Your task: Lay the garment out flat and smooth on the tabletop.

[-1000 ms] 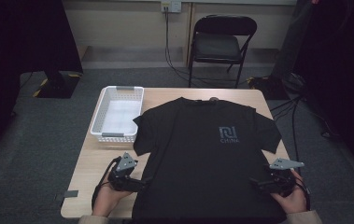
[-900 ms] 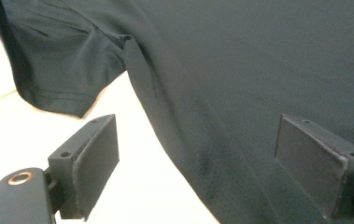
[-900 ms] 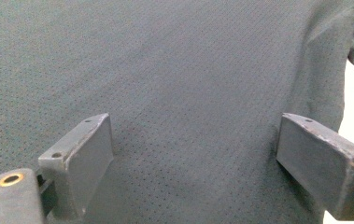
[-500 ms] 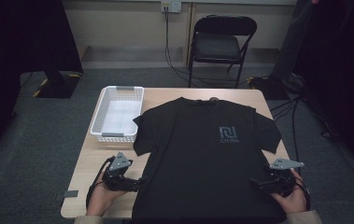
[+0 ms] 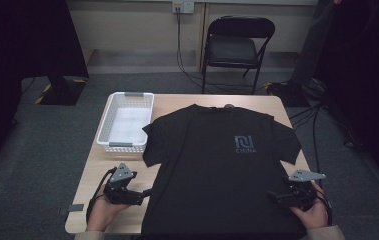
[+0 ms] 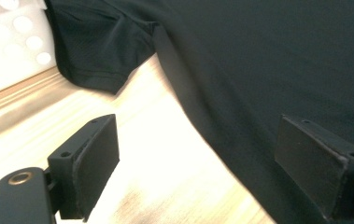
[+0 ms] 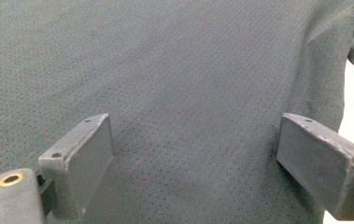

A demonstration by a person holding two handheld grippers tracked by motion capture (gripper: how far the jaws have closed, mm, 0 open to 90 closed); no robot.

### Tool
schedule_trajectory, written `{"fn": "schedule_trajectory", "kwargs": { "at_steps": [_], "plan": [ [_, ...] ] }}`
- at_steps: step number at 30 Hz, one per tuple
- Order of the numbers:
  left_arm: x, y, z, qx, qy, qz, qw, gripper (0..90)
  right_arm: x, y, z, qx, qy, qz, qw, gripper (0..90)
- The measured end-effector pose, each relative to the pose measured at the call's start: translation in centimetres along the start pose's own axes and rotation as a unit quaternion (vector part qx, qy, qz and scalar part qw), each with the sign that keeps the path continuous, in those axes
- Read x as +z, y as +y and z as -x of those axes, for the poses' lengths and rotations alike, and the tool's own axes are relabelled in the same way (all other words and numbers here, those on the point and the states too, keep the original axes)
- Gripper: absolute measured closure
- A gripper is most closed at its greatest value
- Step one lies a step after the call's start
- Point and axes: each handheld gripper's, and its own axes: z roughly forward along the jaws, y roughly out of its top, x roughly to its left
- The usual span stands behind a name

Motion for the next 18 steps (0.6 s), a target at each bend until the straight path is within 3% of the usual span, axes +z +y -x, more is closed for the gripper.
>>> {"fn": "schedule_trajectory", "kwargs": {
  "at_steps": [18],
  "plan": [
    [-0.9, -1.0, -1.3, -0.006, 0.009, -0.004, 0.9999, 13.6, 0.0, 0.0, 0.0, 0.000, 0.000, 0.000, 1.0000, 10.3]
  ]
}}
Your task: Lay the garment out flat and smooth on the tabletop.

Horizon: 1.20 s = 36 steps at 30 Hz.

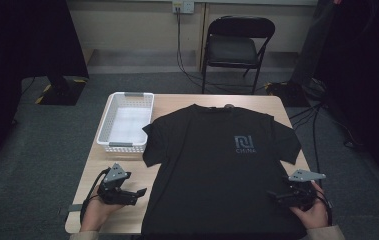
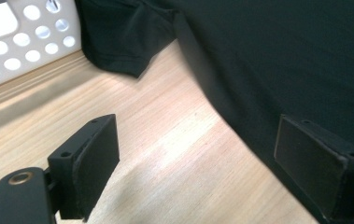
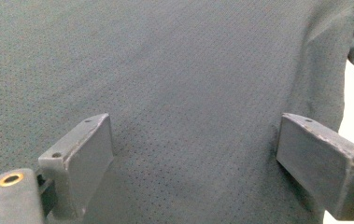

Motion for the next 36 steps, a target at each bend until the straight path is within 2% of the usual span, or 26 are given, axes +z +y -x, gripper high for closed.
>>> {"fn": "schedule_trajectory", "kwargs": {
  "at_steps": [27, 36],
  "plan": [
    [-1.3, -1.8, -2.0, -0.025, 0.016, 0.000, 0.9996, 13.7, 0.0, 0.0, 0.0, 0.000, 0.000, 0.000, 1.0000, 10.3],
    [-1.6, -2.4, -2.5, -0.025, 0.021, -0.004, 0.9995, 13.9, 0.0, 0.0, 0.0, 0.000, 0.000, 0.000, 1.0000, 10.3]
  ]
}}
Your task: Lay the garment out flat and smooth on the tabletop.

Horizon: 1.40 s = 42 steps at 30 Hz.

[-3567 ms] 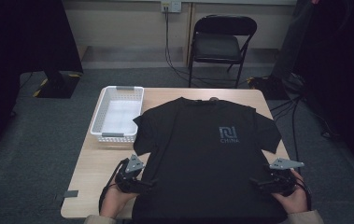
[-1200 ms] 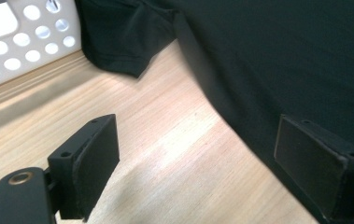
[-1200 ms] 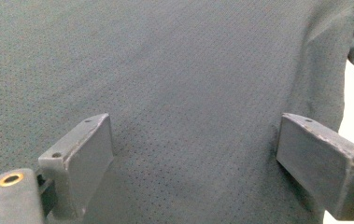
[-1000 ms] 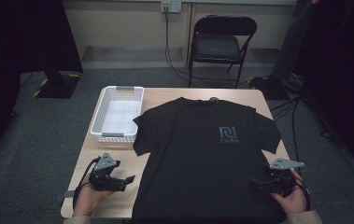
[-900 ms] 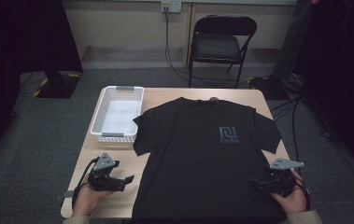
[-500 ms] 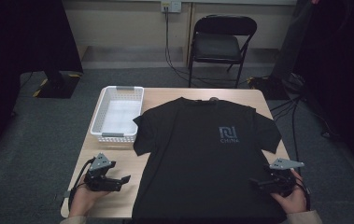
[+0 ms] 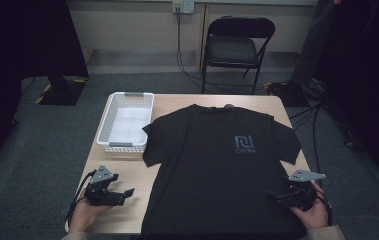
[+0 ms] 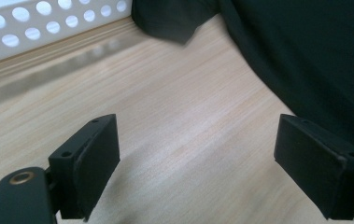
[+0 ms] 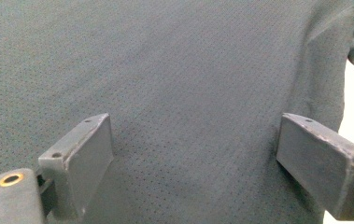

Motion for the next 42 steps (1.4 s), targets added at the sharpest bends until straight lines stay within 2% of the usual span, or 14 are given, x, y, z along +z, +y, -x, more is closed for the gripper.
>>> {"fn": "schedule_trajectory", "kwargs": {
  "at_steps": [26, 32, 42],
  "plan": [
    [0.3, -0.9, -0.5, 0.013, 0.016, -0.022, 0.9996, 14.1, 0.0, 0.0, 0.0, 0.000, 0.000, 0.000, 1.0000, 10.3],
    [0.4, -1.0, -0.5, 0.025, 0.019, -0.031, 0.9990, 14.1, 0.0, 0.0, 0.0, 0.000, 0.000, 0.000, 1.0000, 10.4],
    [0.5, -1.1, -0.4, 0.040, 0.024, -0.032, 0.9984, 13.3, 0.0, 0.0, 0.0, 0.000, 0.000, 0.000, 1.0000, 10.3]
  ]
}}
